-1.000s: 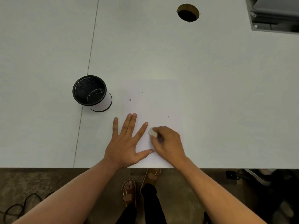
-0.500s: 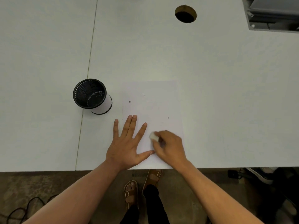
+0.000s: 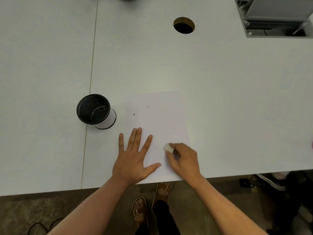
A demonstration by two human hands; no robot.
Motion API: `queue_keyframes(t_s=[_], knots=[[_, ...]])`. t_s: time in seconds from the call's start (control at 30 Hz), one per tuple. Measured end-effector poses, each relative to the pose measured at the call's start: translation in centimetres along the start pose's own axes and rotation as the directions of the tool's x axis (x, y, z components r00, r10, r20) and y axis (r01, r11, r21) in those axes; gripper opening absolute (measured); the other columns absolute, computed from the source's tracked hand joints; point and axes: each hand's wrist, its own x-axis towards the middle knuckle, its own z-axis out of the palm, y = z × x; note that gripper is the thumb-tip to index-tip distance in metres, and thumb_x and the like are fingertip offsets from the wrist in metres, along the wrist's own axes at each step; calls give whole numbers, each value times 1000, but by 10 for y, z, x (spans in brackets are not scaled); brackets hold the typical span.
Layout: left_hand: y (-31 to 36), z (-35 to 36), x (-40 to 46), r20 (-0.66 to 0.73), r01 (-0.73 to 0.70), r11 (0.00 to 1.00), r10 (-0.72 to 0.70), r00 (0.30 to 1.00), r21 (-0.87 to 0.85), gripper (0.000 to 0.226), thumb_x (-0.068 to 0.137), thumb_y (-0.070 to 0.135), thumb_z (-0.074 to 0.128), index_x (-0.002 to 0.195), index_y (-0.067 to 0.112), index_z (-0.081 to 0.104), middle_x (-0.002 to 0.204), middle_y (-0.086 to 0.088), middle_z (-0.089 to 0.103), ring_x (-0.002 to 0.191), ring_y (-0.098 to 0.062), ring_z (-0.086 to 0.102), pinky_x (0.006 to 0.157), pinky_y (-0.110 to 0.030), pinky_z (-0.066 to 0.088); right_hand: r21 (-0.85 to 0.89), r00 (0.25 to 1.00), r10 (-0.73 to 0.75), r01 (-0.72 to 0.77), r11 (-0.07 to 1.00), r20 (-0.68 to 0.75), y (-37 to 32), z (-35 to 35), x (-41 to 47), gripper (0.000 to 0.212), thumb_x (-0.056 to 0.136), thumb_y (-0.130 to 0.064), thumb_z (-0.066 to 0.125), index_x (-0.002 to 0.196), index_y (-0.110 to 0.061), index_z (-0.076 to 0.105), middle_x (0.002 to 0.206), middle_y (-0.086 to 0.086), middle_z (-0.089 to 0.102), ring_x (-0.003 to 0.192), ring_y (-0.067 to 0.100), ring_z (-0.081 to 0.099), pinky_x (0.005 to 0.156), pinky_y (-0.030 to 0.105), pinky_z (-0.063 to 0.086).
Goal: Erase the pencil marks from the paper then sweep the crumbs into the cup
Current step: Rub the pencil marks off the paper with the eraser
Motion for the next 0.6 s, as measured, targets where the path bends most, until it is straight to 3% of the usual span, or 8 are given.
queue_keyframes(t_s=[0.07,0.2,0.33,0.4,0.6], knots=[[0,0,0,2,-1,1000,1,1000,0,97,89,84,27,162,20,16,169,-19,4,157,-35,4,119,-71,7,-33,997,18,-20,999,-72,10,-11,21,24,86,-29,65,104,-13,69,82,-3,67,66,4,53,62,10,38],[0,0,1,-11,3,1000,-3,1000,3,97,89,84,28,162,21,16,169,-18,4,157,-35,4,119,-71,8,-44,974,98,-109,993,-205,15,-19,33,18,86,-22,67,100,-11,69,79,-2,66,65,7,54,62,22,48],[0,2,0,-21,-2,1000,2,1000,-1,97,89,84,28,162,21,17,169,-19,4,157,-35,3,119,-70,6,-21,997,-78,78,997,4,-2,-3,4,27,86,-28,63,107,-11,68,87,0,69,72,1,52,67,8,36],[0,2,0,-24,-5,1000,5,1000,-1,97,89,84,27,162,21,17,169,-19,5,157,-35,3,120,-70,4,-8,996,-75,76,997,39,0,-3,3,30,85,-31,62,107,-12,68,89,0,69,73,1,52,68,8,36],[1,1,0,-19,7,1000,-7,1000,6,98,88,85,27,163,22,14,170,-17,2,157,-34,2,120,-70,4,-5,979,51,-53,999,-197,18,-17,54,17,84,-22,68,98,-12,70,79,-3,67,66,8,57,62,27,51]])
